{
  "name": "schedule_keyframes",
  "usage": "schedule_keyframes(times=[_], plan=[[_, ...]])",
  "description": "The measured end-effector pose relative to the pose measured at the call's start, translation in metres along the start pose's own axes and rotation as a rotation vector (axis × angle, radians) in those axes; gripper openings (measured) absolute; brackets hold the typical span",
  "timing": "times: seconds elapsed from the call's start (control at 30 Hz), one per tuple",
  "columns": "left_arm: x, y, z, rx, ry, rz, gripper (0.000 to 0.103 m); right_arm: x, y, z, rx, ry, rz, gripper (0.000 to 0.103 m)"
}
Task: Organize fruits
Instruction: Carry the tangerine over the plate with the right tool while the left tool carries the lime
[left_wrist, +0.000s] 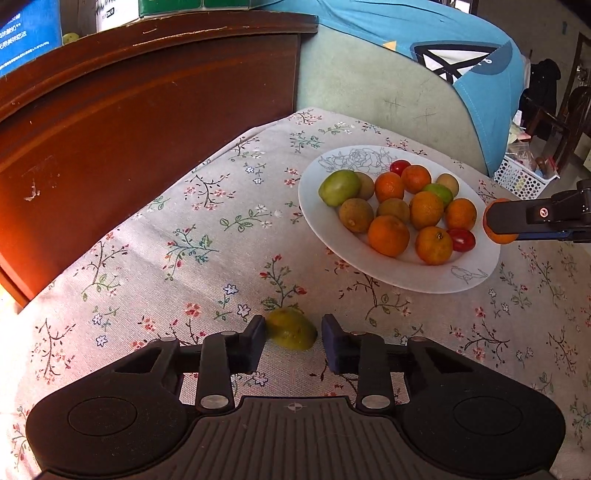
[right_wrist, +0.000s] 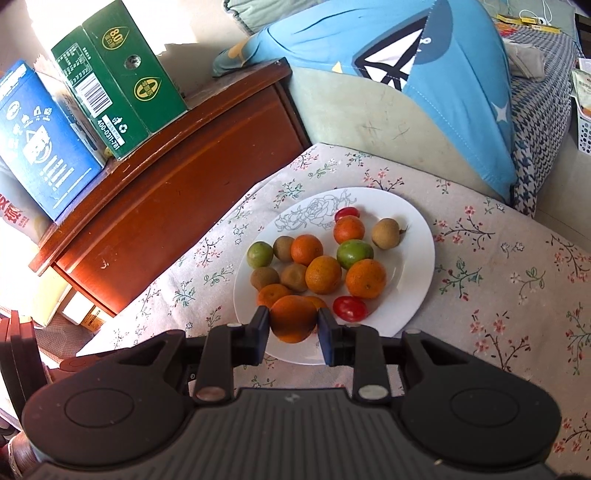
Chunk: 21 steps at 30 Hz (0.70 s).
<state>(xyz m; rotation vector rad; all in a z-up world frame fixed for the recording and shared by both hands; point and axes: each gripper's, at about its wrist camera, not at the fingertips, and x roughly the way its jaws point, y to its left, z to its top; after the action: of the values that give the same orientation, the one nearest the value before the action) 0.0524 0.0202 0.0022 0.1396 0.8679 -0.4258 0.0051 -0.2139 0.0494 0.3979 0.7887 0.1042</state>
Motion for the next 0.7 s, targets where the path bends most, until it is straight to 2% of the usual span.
schedule_keyframes(times=[0.27, 0.7], plan=[[-0.008, -0.001, 0.007, -0.036, -0.028, -0.017, 0.027, -0.002, -0.006, 0.003, 0.009, -0.012, -0.009, 0.028], [-0.019, -0.025, 0.056, -0.086, -0.15, -0.074, 0.027, -0.016, -0.038, 0.032, 0.096, -0.113, -0.027, 0.028]])
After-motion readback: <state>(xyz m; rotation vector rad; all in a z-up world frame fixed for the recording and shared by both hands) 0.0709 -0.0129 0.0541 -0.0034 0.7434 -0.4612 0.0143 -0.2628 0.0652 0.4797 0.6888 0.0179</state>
